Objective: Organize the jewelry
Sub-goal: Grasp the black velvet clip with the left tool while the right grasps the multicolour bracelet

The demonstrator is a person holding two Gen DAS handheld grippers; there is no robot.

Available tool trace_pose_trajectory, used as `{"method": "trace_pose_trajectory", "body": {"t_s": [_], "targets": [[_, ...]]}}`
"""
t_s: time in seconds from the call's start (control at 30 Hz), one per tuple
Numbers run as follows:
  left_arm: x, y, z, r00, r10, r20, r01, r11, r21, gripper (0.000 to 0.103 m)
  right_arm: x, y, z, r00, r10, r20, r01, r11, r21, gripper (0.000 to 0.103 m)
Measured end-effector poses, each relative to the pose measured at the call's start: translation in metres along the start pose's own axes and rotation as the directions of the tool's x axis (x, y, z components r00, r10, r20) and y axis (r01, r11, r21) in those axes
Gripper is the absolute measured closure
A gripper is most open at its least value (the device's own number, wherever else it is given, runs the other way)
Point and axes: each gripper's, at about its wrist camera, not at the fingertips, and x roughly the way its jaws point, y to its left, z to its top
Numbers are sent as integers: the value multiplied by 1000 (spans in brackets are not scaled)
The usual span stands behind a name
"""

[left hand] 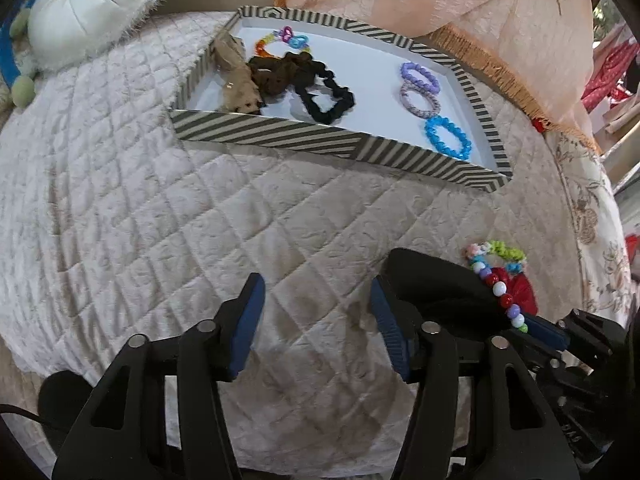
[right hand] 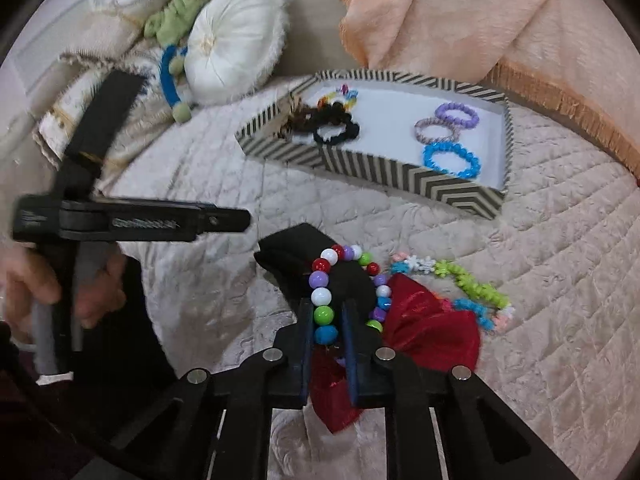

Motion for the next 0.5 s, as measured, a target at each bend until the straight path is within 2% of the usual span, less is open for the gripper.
{"method": "trace_pose_trajectory", "body": {"t_s": [0.07,0.17,0.3,0.4,0.43,0.47,0.5], "targets": [[4,-2,2,999,-33,-8,33,999,-22,37,-7,-9,-2,1000,23,10,-23,999,33,91],[15,-10,5,997,-71,-27,70,997,-33,37,-12,-19,-8,999,33,15,-34,997,71,91],[29,-23,5,995,-73,-65,73,997,-12,37,-13,-26,-13,999,38,21,-40,994,97,92],[32,-27,4,997,-64,-51,63,998,-8,40,-16,-27,-12,998,46,39,-50,994,100,92],[33,-28,4,997,-69,-46,68,998,-6,45,-16,-29,-11,997,63,45,-67,992,110,91],[34,-30,4,996,-75,-48,76,997,2,63,-15,-30,-10,996,71,45,-76,990,119,88],[36,-32,4,996,-77,-53,77,997,9,76,-13,-31,-9,996,74,42,-79,989,126,85]]}}
